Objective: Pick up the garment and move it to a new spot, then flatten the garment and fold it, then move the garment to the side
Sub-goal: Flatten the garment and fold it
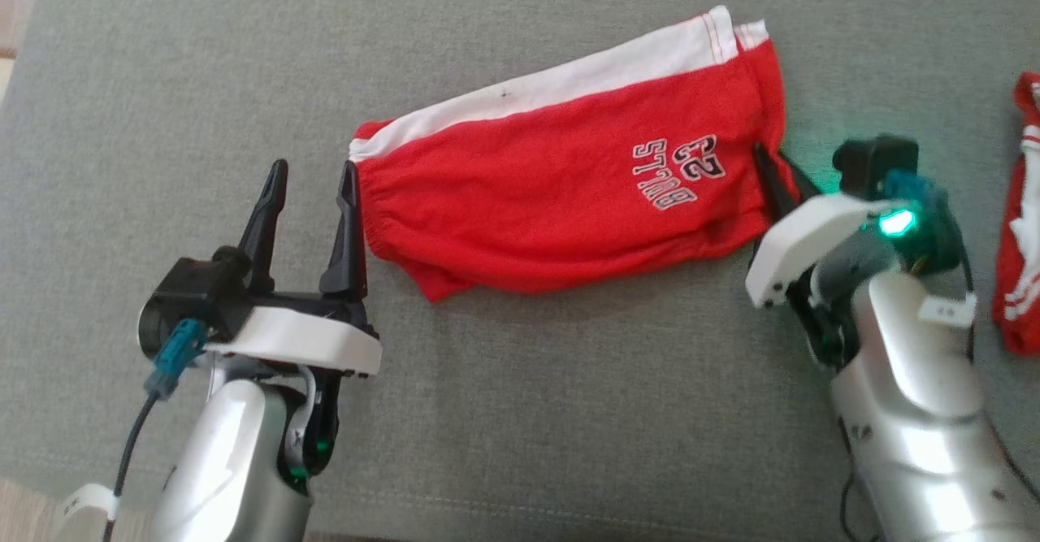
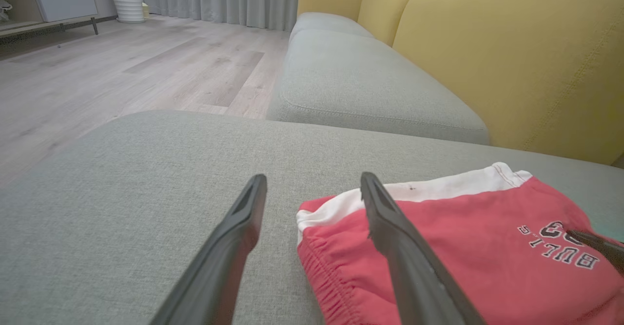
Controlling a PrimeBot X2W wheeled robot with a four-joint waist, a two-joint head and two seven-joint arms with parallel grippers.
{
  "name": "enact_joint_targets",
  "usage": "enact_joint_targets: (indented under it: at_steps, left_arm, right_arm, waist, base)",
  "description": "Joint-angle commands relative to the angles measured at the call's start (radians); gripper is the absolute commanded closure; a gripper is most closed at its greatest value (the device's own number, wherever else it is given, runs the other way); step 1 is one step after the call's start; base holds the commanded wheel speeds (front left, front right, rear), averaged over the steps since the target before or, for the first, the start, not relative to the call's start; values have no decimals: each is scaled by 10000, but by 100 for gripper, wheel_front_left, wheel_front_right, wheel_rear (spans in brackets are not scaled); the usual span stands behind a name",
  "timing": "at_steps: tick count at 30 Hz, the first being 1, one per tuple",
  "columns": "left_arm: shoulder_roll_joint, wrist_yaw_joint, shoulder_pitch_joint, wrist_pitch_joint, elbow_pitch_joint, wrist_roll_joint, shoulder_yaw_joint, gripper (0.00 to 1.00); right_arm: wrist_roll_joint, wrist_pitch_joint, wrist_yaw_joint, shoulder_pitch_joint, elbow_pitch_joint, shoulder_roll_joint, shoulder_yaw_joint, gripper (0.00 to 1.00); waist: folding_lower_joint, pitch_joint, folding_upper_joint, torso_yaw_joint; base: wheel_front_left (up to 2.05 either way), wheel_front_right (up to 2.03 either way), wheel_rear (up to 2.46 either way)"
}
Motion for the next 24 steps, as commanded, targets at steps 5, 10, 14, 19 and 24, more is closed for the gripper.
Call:
enact_joint_targets:
  at_steps: [5,10,14,19,24]
  left_arm:
    - [101,-102,-125,-121,-302,190,538,0]
    - [128,-138,170,-121,-280,286,628,0]
    - [164,-122,445,-121,-259,278,662,0]
    - [195,-106,647,-116,-241,242,631,0]
    - [198,-97,705,-67,-255,209,570,0]
  right_arm:
    - [593,-228,65,1276,-774,173,441,100]
    - [779,-298,65,2626,-1893,174,183,100]
    - [939,-232,65,3697,-2563,174,-143,100]
    - [1146,-149,65,4379,-3014,175,-465,100]
    - [1126,37,65,4482,-3141,175,-567,100]
  waist:
    - [-1,-300,0,-297]
    - [-1,-703,0,-580]
    - [-1,-990,0,-735]
    - [-1,-1255,0,-838]
    - [-1,-1405,0,-817]
  base:
    - [0,0,0]
    - [0,0,0]
    - [0,0,0]
    - [0,0,0]
    - [0,0,0]
